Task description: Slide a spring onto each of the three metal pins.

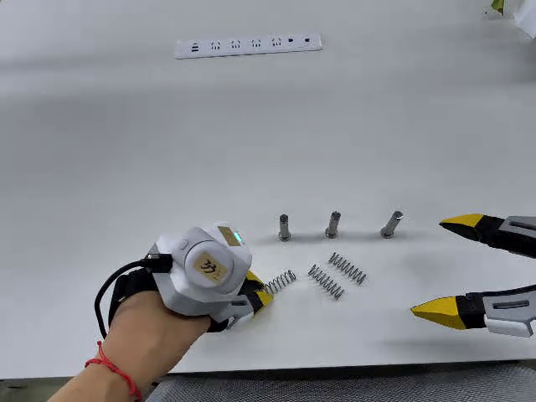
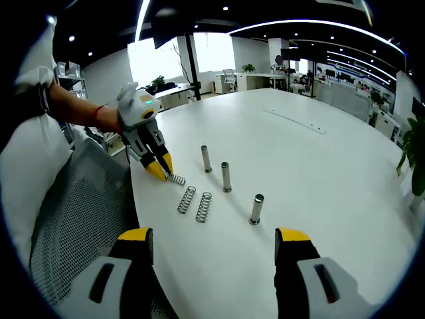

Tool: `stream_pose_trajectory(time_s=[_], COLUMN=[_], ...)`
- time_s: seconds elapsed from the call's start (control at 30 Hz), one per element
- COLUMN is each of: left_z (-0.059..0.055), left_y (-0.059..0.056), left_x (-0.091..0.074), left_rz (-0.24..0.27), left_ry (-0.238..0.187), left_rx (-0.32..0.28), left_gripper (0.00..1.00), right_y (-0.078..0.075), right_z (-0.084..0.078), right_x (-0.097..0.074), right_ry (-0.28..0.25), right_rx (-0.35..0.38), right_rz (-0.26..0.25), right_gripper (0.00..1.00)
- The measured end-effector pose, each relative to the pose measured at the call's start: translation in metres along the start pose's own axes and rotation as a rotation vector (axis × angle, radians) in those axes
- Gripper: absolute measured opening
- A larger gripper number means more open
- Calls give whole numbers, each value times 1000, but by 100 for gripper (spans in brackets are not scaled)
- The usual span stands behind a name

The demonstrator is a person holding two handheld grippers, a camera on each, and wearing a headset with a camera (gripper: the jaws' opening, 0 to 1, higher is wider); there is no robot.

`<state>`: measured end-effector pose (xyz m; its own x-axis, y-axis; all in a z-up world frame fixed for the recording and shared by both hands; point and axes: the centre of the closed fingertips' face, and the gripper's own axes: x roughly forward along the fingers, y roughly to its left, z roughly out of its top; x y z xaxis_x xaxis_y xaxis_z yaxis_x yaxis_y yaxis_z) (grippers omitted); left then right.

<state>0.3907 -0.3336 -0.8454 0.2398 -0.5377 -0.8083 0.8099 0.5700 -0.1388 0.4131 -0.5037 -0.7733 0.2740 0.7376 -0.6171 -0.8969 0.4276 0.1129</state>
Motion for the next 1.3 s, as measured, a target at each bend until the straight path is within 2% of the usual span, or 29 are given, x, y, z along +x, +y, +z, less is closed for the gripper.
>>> stream_pose_trajectory(time_s=[0.27,0.5,0.87,1.13,1.3], left_z=[-1,-1,2,8,18], left_y=[0,0,-4,-7,-10], left_x=[-4,-6,-13,-21,-29], left_rz=[-1,-1,-15,-20,-21], left_ry=[-22,-26,-64,-98,-139], left_rx=[-21,-28,-55,-61,-62], left_gripper=[10,10,10,10,10], right_y=[0,1,2,3,6], right_z=[1,3,5,14,29], right_x=[1,1,-1,-3,-3], right_ry=[4,2,2,-8,-39], right_rx=[-3,-8,-9,-16,-9], right_rz=[1,3,3,6,18], right_gripper=[75,75,75,75,74])
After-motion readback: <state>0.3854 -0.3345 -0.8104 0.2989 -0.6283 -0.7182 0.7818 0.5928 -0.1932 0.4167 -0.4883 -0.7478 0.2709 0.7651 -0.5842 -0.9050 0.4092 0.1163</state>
